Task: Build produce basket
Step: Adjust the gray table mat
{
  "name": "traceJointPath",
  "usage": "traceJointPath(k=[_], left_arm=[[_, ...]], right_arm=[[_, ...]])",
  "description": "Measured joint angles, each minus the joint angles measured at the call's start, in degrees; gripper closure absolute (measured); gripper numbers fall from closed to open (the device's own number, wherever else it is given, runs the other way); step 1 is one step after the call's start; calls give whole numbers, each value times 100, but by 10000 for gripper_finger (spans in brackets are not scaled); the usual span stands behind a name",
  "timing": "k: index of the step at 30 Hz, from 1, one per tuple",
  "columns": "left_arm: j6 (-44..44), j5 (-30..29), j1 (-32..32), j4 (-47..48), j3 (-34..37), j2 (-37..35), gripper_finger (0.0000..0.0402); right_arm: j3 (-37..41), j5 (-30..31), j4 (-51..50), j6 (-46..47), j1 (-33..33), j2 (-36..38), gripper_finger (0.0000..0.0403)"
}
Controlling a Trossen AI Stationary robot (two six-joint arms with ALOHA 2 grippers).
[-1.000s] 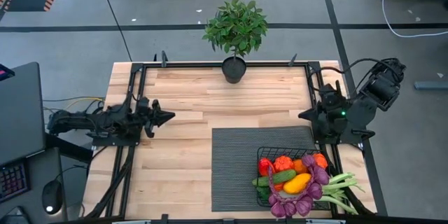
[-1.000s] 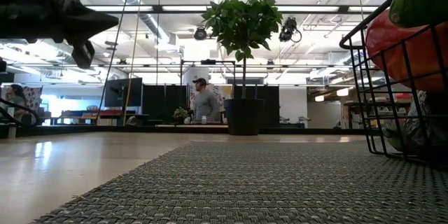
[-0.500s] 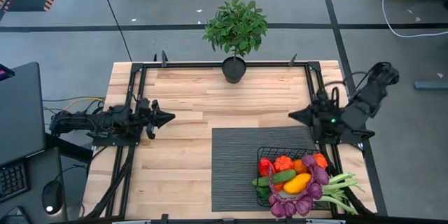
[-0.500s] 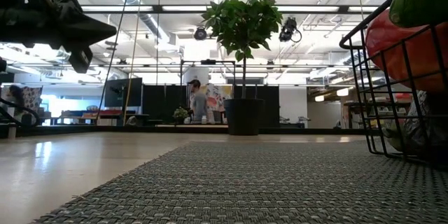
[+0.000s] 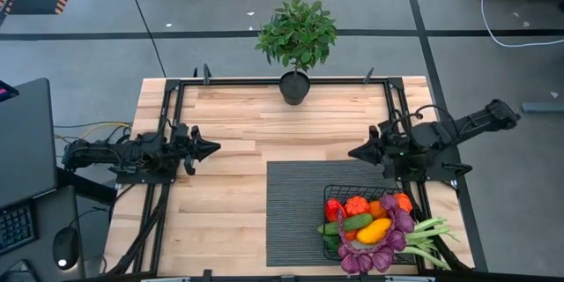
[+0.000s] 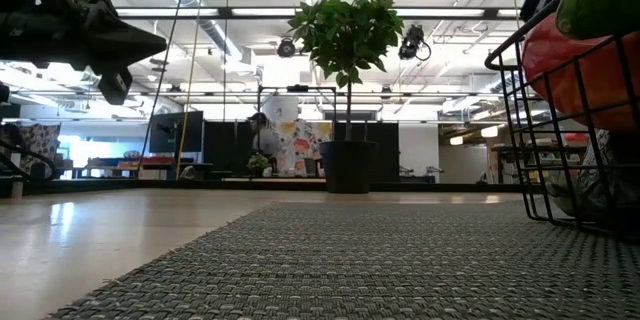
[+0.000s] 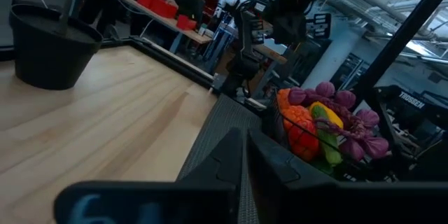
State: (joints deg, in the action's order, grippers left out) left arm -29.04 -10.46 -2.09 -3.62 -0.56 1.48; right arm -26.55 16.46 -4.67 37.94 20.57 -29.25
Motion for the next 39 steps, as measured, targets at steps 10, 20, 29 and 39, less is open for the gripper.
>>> traceJointPath(k=[10,20,29,39], left_arm=[[2,0,0,0,2,0,370],[4,0,0,0,2,0,372],[5,-2,0,2,2,0,370],[6,-1,-1,-2,2,2,372]], right_arm=[[890,-934,1309,-501,-988,198,399],[1416,-1917,644,-578,-1554,-128,399],[163,-3152,-2720,-1498,-2325,-675,399],[31,-3240,-4041,125,-2637,-1503,399]])
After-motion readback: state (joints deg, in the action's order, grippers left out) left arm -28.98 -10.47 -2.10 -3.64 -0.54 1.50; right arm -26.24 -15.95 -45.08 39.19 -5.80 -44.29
